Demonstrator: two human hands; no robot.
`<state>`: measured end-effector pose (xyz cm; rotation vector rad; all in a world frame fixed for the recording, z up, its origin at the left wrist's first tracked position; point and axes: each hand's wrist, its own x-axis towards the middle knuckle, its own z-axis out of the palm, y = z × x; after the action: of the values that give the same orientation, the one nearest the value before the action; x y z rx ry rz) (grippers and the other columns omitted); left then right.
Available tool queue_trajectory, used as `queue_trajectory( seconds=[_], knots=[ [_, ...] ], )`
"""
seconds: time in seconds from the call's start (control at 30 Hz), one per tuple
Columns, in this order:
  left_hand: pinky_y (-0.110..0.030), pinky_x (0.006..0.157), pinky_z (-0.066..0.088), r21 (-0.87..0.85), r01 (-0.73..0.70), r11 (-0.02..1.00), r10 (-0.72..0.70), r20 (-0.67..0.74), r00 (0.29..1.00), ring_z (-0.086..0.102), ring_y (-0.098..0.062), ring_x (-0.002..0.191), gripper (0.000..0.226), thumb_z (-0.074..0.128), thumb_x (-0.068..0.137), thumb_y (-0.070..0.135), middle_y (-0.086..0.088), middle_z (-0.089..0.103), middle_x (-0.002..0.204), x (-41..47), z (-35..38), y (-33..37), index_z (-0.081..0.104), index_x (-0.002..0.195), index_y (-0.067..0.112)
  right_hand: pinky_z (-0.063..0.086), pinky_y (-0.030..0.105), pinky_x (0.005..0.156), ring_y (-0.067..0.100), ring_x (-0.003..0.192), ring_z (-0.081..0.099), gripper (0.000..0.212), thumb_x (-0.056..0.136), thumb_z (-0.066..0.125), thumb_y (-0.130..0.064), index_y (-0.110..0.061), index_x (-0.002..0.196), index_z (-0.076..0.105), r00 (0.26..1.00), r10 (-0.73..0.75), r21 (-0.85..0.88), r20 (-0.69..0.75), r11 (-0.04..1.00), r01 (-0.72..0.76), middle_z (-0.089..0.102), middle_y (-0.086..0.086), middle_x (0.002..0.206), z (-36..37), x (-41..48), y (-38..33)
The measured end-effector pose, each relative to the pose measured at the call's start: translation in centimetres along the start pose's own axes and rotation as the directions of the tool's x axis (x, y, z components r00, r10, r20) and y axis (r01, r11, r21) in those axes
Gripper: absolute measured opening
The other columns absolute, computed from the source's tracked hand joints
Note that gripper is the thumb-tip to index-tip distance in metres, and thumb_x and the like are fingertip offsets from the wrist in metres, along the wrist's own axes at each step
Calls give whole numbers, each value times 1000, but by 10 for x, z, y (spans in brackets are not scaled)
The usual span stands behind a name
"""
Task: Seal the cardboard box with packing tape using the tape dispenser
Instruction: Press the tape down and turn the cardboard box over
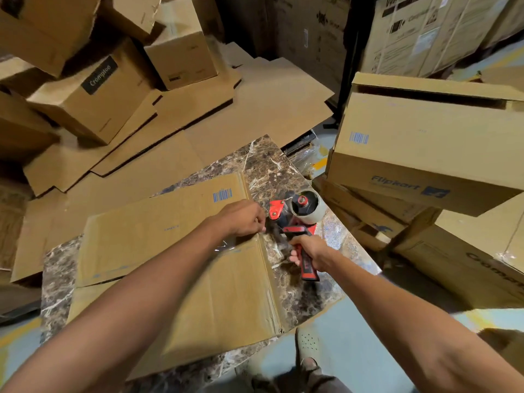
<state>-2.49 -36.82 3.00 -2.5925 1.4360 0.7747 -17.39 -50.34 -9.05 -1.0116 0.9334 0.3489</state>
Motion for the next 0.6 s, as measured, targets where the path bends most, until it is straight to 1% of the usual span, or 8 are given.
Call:
queue_trajectory(
  seconds=[0.1,0.2,0.23,0.3,0.4,0.43,0.5,0.6],
  knots=[
    [-30,69,47,50,29,998,-31,27,999,60,-15,93,14,68,87,35,7,70,93,3,-2,2,75,96,27,49,30,43,26,44,56,6,89,57,-2,0,85,53,1000,-8,-49,-28,999,7,56,16,60,4,6,4],
    [-34,76,53,65,91,994,-90,-6,996,63,-18,98,30,72,82,36,4,72,99,5,3,5,71,111,29,55,52,66,29,53,58,13,81,69,-10,-3,81,58,989,-91,-225,-115,972,63,61,16,64,3,15,3],
    [-36,77,54,73,107,991,-105,-31,994,64,-20,97,38,73,82,36,1,72,102,5,6,7,67,118,28,55,50,71,29,59,60,18,81,73,-19,-8,77,58,978,-148,-341,-150,936,90,62,14,69,3,16,2],
    [-37,76,55,100,141,985,-133,-87,987,64,-24,97,48,75,81,34,-3,70,108,7,12,12,62,126,28,50,36,71,27,75,60,30,80,75,-41,-16,77,59,955,-251,-628,-158,772,99,64,7,82,0,11,-3],
    [-37,80,55,93,170,981,-156,-145,977,66,-24,101,59,78,79,31,-3,71,112,10,22,13,57,134,27,52,33,74,28,84,62,59,73,70,-65,-12,97,64,958,-258,-809,-124,586,53,68,9,98,-5,7,-8],
    [-38,82,55,69,166,984,-152,-166,974,66,-23,102,59,77,79,32,-2,72,110,9,25,12,56,134,27,54,35,75,29,85,64,66,71,67,-71,-12,102,64,957,-255,-845,-140,535,19,68,9,99,-5,4,-11],
    [-38,85,54,-69,131,989,-144,-226,963,68,-19,99,49,72,85,35,0,75,101,4,29,7,59,132,26,53,33,68,28,82,64,63,73,62,-72,-16,103,64,930,-314,-901,-191,431,-39,67,6,94,-3,-8,-21],
    [-31,80,51,-380,14,925,-188,-425,886,67,-19,88,27,59,95,26,-3,74,94,-11,31,-6,68,119,18,44,28,56,29,75,62,45,84,57,-58,-13,91,63,809,-533,-923,-249,383,-31,61,6,81,10,-34,-41]
  ],
)
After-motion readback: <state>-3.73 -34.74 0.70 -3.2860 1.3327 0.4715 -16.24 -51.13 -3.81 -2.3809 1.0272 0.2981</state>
